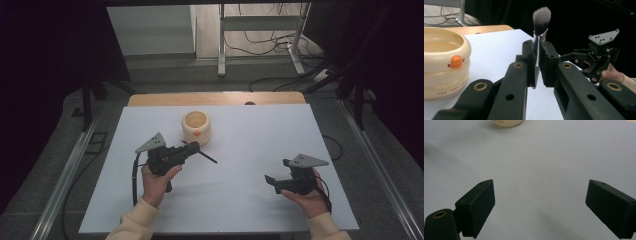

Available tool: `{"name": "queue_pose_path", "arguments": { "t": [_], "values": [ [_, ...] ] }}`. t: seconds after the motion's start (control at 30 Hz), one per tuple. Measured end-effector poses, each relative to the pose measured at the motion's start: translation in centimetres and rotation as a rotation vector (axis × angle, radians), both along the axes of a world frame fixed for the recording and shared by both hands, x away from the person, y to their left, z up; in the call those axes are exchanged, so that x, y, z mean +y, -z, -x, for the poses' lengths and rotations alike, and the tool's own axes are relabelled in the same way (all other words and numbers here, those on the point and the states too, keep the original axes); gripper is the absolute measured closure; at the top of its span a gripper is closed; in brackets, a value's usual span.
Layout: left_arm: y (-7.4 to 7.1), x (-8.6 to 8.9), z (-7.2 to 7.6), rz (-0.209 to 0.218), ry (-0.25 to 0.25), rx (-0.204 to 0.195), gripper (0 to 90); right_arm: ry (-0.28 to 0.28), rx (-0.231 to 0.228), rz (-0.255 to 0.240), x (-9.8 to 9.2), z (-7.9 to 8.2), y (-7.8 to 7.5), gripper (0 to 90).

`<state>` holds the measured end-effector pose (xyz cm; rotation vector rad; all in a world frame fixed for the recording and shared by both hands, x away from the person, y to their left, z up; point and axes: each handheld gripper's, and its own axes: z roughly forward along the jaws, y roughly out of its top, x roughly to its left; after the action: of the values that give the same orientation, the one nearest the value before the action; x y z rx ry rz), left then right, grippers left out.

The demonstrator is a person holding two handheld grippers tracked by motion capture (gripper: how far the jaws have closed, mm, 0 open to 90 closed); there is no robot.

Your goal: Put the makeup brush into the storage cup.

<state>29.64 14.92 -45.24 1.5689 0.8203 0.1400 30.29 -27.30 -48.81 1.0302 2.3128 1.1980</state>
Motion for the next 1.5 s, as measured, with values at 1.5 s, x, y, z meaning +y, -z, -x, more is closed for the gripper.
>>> {"name": "queue_pose_path", "arguments": {
  "t": [1.5],
  "values": [
    [-2.0,1.3,-0.5,0.006,-0.033,-0.031,83.0,0.026,0.021,0.01,-1.0,-0.4,0.6,9.2]
  ]
}}
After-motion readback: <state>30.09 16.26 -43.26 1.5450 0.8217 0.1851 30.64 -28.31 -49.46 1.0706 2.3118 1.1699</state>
